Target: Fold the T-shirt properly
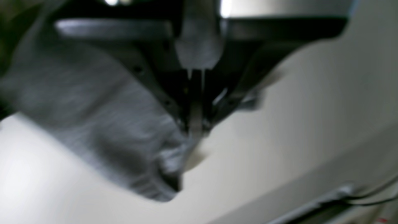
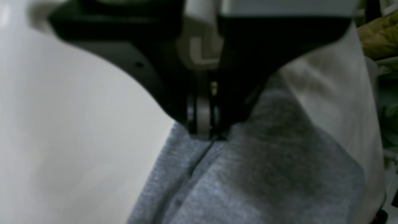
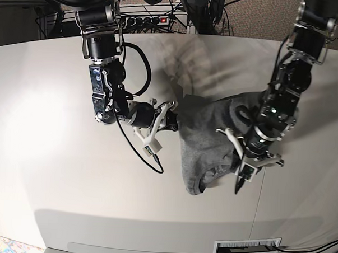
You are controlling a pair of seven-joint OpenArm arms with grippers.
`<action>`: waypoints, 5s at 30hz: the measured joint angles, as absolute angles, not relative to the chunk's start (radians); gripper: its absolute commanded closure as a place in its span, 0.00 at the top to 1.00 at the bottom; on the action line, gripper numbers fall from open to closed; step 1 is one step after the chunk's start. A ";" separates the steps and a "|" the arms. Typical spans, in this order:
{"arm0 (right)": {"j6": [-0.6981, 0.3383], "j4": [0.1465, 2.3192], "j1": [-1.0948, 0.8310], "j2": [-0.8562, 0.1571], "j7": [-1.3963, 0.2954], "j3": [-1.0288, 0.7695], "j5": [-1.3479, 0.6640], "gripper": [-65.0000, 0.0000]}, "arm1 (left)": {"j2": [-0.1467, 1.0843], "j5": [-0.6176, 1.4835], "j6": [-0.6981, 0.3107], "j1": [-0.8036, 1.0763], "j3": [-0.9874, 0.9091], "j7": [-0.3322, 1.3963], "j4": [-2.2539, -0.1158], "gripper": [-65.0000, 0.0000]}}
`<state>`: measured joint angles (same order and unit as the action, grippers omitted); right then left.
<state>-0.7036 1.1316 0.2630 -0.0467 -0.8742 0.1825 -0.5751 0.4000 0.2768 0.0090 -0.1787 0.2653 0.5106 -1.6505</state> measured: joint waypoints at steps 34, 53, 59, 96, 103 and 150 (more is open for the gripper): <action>-0.694 1.371 0.259 -0.058 -0.930 0.184 -0.337 0.00 | 0.313 0.240 -0.095 -0.196 0.261 0.577 -1.664 0.00; -0.697 1.553 0.266 -0.062 -0.860 0.184 -0.451 0.00 | 0.162 0.241 -0.106 0.059 0.260 0.429 -1.622 0.00; -0.697 1.553 0.266 -0.016 -0.859 0.183 -0.454 0.00 | 0.149 0.154 -0.108 0.078 0.260 0.383 -1.591 0.00; -0.697 1.553 0.238 -0.259 -0.927 -0.189 -0.459 0.00 | 0.188 0.015 -0.105 0.049 0.262 0.213 -1.490 0.00; -0.697 1.553 0.236 -0.263 -0.946 -0.193 -0.488 0.00 | 0.332 0.015 -0.096 0.018 0.261 0.213 -1.488 0.00; -0.697 1.553 0.235 -0.268 -0.991 -0.220 -0.488 0.00 | 0.689 0.170 -0.155 -0.010 0.260 0.289 -1.477 0.00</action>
<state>-0.6971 1.5532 0.2352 -0.2684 -0.9909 -0.2199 -0.4877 0.6891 0.1696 -0.1551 -0.0105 0.2604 0.2890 -1.4765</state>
